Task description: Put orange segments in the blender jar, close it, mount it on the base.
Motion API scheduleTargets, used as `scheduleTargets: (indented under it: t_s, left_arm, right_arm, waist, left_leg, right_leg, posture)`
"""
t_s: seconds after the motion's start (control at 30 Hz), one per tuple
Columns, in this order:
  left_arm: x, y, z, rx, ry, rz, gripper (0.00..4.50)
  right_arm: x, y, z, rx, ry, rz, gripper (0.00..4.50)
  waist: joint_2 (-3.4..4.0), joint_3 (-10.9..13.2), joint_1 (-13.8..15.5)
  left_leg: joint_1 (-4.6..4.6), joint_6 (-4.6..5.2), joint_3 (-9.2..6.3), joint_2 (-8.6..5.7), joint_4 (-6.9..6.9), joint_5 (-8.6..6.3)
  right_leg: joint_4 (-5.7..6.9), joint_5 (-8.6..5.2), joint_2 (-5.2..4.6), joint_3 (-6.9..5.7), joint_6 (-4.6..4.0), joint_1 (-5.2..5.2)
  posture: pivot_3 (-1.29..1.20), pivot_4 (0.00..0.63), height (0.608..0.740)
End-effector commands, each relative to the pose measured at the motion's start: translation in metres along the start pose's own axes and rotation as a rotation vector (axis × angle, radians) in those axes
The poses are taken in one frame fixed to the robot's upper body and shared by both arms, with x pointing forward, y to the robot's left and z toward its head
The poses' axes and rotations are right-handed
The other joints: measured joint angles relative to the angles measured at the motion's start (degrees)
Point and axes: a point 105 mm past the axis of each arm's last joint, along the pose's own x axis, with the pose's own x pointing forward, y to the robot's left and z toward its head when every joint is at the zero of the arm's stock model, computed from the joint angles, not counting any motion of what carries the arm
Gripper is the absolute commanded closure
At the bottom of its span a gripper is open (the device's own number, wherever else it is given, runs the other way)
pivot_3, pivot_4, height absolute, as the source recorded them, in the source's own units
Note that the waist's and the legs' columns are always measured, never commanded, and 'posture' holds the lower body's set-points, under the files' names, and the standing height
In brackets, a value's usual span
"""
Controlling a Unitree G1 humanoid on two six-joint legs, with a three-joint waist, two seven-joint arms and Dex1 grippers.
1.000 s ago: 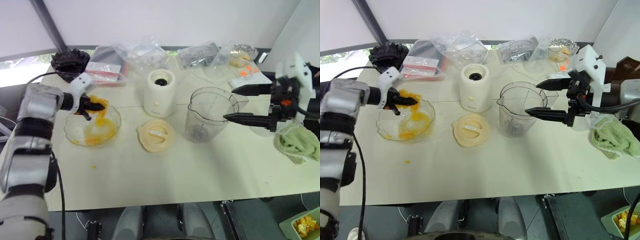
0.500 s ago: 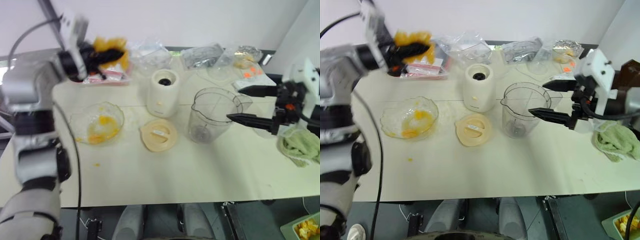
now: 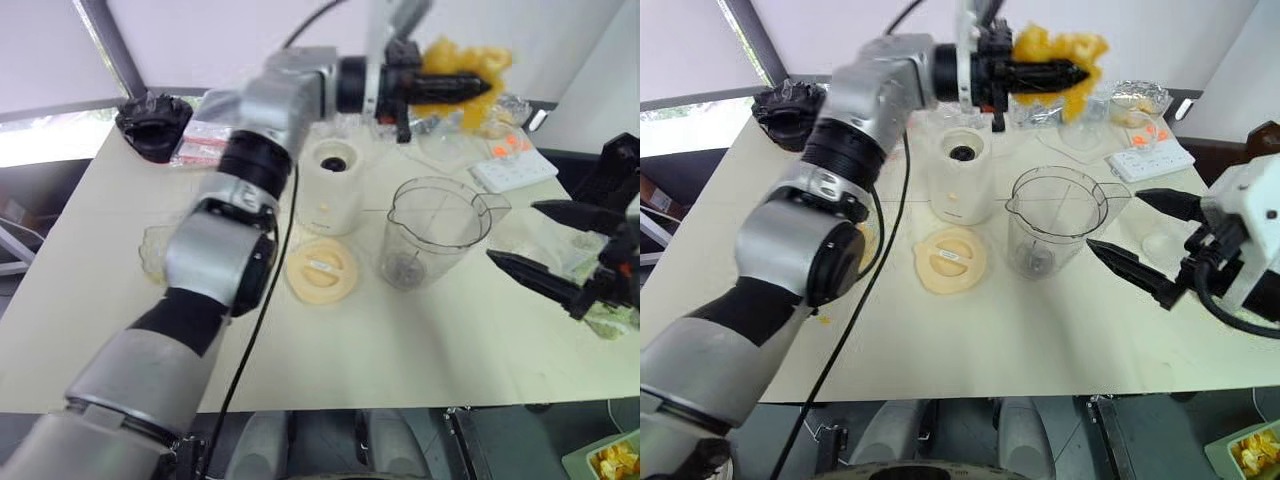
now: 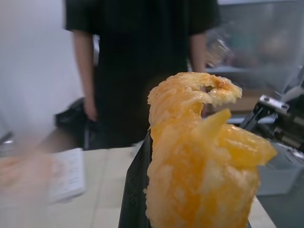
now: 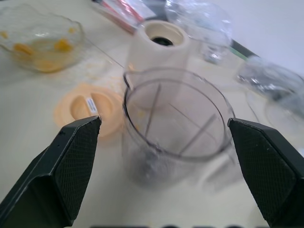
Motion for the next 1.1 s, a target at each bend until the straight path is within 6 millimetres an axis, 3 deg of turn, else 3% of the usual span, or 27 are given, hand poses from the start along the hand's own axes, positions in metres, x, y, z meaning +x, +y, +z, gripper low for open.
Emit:
scheduleTargets:
  t_s: [0.03,0.1,0.2,0.3,0.53,0.57,0.73,0.93,1.1]
  left_arm:
    - [0.013,-0.004,-0.028,0.074,0.111,-0.016,4.39]
    - [0.018,-0.006,-0.055,0.114,0.214,-0.009,4.39]
    - [0.02,-0.009,-0.079,0.137,0.289,-0.002,4.39]
    - [0.017,-0.011,-0.092,0.147,0.309,-0.003,3.55]
    - [0.012,-0.006,-0.082,0.1,0.237,0.02,0.31]
    - [0.012,-0.005,-0.08,0.101,0.229,0.028,0.08]
    - [0.016,-0.002,-0.073,0.06,0.188,0.058,0.08]
    - [0.022,0.004,-0.069,-0.168,0.151,0.138,0.08]
    - [0.021,0.011,-0.065,-0.118,0.146,0.192,0.08]
  right_arm:
    - [-0.015,0.007,0.007,-0.037,-0.033,-0.084,0.0]
    - [-0.02,0.012,0.005,-0.03,-0.033,-0.11,0.0]
    - [-0.026,0.016,0.004,-0.019,-0.027,-0.139,0.0]
    - [-0.03,0.019,0.003,-0.009,-0.022,-0.161,0.0]
    - [-0.032,0.022,0.003,0.011,-0.014,-0.173,0.0]
    - [-0.032,0.022,0.004,0.01,-0.015,-0.172,0.0]
    - [-0.03,0.021,0.005,0.007,-0.018,-0.168,0.0]
    - [-0.029,0.022,0.006,0.008,-0.019,-0.164,0.0]
    - [-0.029,0.025,0.004,0.021,-0.019,-0.163,0.0]
  waist:
    - [0.01,0.01,-0.03]
    - [-0.01,0.02,0.01]
    - [0.0,0.02,0.06]
    - [-0.02,0.03,0.15]
    - [-0.07,0.04,0.14]
    - [-0.07,0.04,0.15]
    - [-0.09,0.05,0.15]
    - [-0.11,0.06,0.15]
    - [-0.11,0.07,0.13]
  left_leg:
    - [0.0,0.0,-0.01,0.0,-0.02,0.0]
    - [0.03,0.0,-0.01,0.01,-0.02,0.0]
    - [0.05,0.0,-0.03,0.07,-0.01,0.0]
    - [0.01,0.0,-0.01,0.1,0.02,0.0]
    - [-0.04,0.03,-0.01,0.08,0.02,-0.02]
    - [-0.04,0.03,-0.02,0.08,0.02,-0.02]
    - [-0.04,0.03,-0.02,0.08,0.02,-0.02]
    - [-0.05,0.03,-0.03,0.08,0.02,-0.02]
    - [-0.05,0.03,-0.05,0.08,0.02,-0.02]
  right_leg:
    - [0.02,0.0,0.0,0.0,0.0,-0.01]
    - [0.06,0.0,0.0,0.0,0.0,-0.01]
    - [0.04,-0.01,0.0,0.0,-0.01,0.03]
    - [-0.09,-0.03,-0.03,0.03,-0.02,0.07]
    - [-0.36,0.04,-0.08,0.03,0.09,0.19]
    - [-0.36,0.04,-0.08,0.02,0.1,0.2]
    - [-0.39,0.0,-0.07,0.02,0.17,0.21]
    - [-0.42,-0.08,-0.06,0.01,0.32,0.22]
    - [-0.44,-0.09,-0.06,0.0,0.35,0.24]
  posture:
    - [0.0,0.15,0.74]
    - [0.0,0.15,0.74]
    - [0.0,0.15,0.74]
    - [0.0,0.15,0.74]
    - [0.0,0.15,0.74]
    - [0.0,0.15,0.74]
    - [0.0,0.15,0.74]
    - [0.0,0.15,0.74]
    - [0.0,0.15,0.74]
